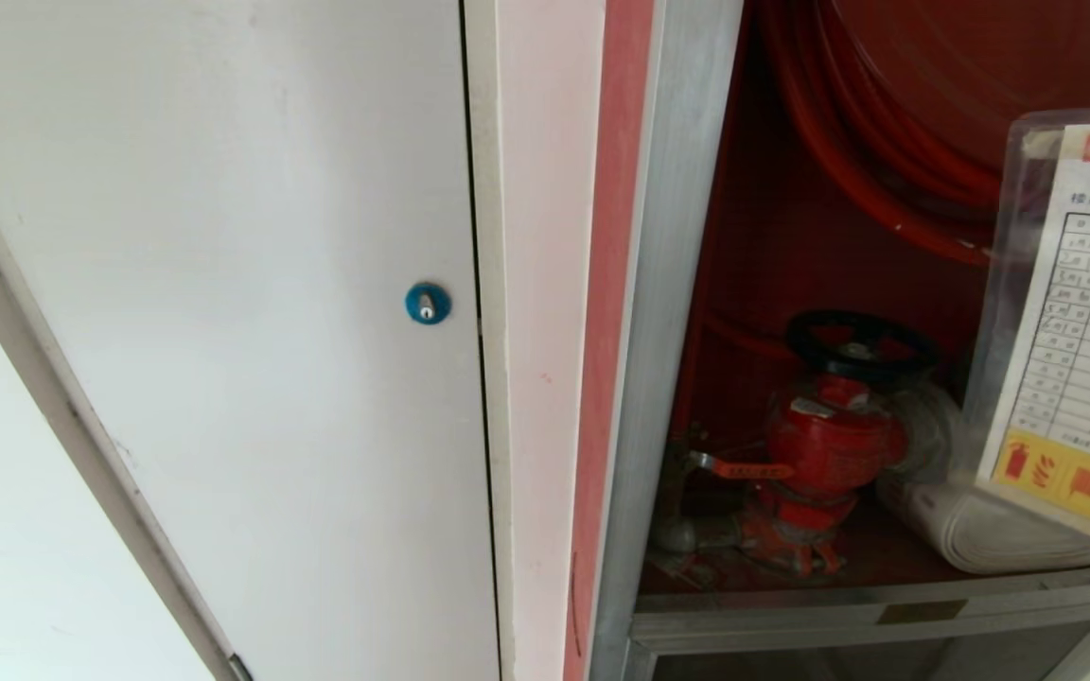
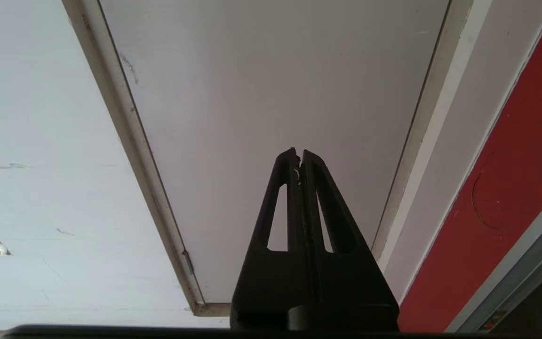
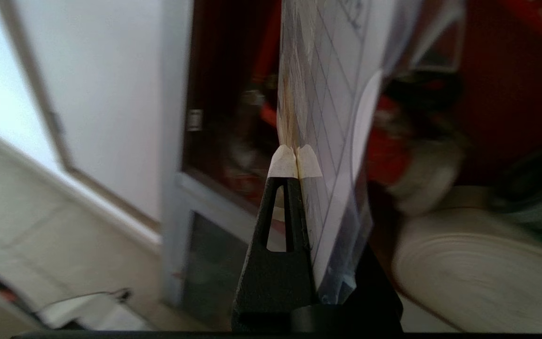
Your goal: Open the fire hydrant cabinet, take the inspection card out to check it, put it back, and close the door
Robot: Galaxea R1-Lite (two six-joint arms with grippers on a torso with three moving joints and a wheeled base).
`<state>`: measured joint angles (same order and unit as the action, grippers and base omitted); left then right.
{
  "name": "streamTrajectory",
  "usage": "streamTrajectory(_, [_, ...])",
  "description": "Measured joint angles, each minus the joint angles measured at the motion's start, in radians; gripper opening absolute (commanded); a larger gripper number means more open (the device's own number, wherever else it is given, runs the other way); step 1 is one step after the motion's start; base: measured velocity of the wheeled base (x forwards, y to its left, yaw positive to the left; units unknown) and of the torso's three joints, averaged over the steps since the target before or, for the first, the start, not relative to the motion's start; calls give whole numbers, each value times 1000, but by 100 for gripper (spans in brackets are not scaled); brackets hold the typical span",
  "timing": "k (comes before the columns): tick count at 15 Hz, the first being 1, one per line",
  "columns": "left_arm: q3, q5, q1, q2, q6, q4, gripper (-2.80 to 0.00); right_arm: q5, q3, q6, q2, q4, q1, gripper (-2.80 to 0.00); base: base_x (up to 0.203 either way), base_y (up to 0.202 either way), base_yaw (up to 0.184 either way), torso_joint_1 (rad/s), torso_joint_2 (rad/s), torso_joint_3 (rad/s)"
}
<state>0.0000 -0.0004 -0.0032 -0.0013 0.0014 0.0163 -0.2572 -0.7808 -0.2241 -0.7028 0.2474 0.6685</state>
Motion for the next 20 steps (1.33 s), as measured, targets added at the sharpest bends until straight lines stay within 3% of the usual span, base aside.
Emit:
streamTrajectory(5, [0, 0, 0, 0, 0, 0, -280, -271, -89, -313, -55, 61, -28, -280, 0, 0, 0, 0, 0, 0])
streamTrajectory(7, [0, 0, 0, 0, 0, 0, -280, -328, -112, -468, -94, 60, -123, -280, 0, 0, 0, 0, 0, 0])
streamTrajectory(10, [0, 0, 0, 0, 0, 0, -280, -338, -200, -681, -190, 59, -299, -280, 0, 0, 0, 0, 0, 0])
streamTrajectory(13, [0, 0, 0, 0, 0, 0, -280, -263, -305, -825, -306, 59, -418, -280, 0, 0, 0, 0, 0, 0])
streamTrajectory(20, [0, 0, 0, 0, 0, 0, -280, 88, -353, -1197, -439, 57, -699, -280, 0, 0, 0, 0, 0, 0])
